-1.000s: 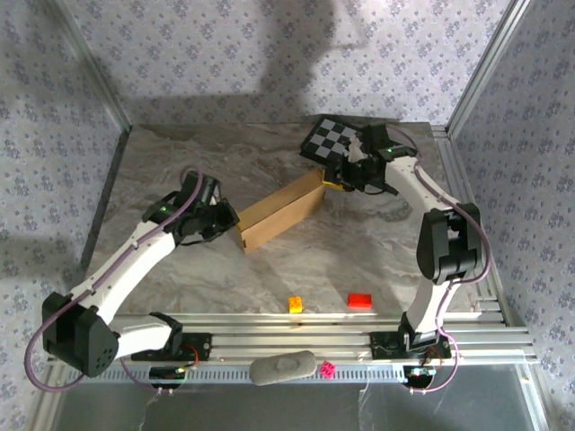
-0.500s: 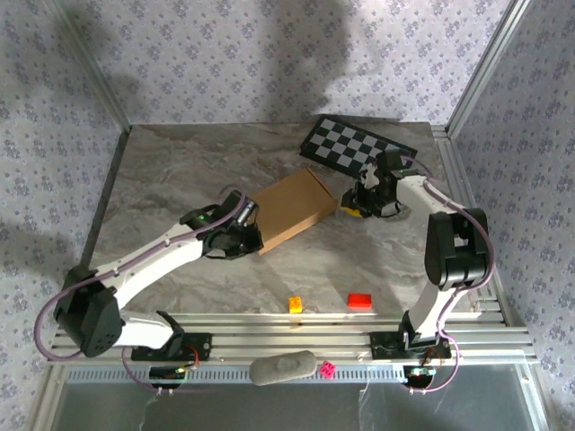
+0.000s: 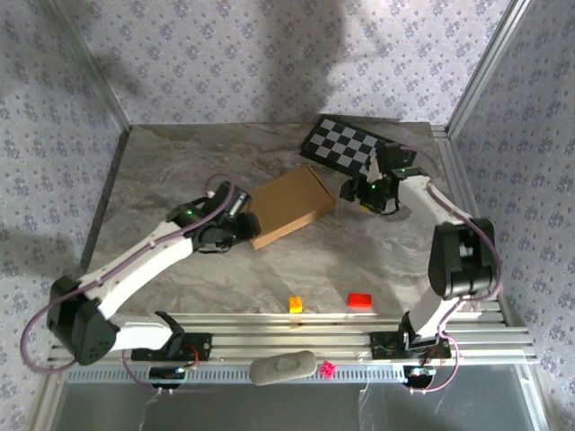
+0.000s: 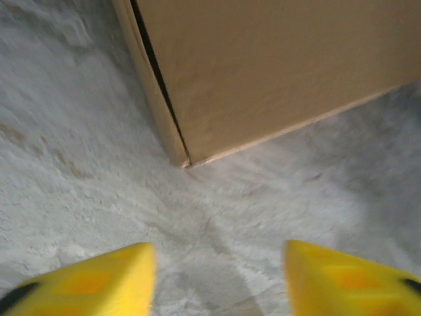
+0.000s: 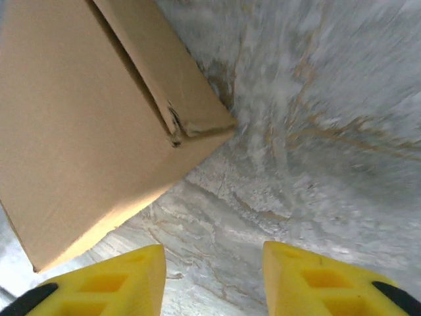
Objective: Fold the paper box
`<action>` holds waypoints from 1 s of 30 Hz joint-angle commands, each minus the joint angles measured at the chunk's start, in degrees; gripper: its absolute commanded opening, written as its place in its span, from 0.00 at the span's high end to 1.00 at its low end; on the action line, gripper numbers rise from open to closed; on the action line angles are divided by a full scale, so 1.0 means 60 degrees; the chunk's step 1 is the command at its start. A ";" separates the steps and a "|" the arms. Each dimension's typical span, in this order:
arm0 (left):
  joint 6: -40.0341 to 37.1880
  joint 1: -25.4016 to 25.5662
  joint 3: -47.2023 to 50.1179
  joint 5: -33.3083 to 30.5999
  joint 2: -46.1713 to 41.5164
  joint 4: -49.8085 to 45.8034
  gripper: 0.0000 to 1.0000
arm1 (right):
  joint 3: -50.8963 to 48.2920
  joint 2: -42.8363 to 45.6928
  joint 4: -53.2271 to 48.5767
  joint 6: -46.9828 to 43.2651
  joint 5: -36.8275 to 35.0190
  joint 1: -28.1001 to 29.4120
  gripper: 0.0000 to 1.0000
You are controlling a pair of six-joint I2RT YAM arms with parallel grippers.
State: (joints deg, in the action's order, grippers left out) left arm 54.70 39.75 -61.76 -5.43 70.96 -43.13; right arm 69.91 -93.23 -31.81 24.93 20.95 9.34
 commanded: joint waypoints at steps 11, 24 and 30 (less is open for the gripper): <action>-0.0897 -0.2069 0.0756 -0.5326 -0.3292 -0.1511 0.00 | -0.1840 0.4645 0.1137 -0.1224 -0.4727 -0.0847 0.00; -0.6429 -0.2594 0.5709 -0.7278 -0.5878 0.3515 0.00 | -0.7591 0.5856 0.6940 -0.1957 -0.6150 -0.1452 0.00; -0.7868 -0.4020 0.7949 -0.4625 -0.5648 0.7211 0.00 | -0.8112 0.4117 0.9301 -0.3566 -0.4884 -0.1495 0.00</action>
State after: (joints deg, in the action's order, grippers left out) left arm 14.79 18.44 -18.46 -40.58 36.34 -15.97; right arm 21.02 -64.58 12.16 9.76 -12.56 0.71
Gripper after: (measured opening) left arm 0.994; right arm 0.995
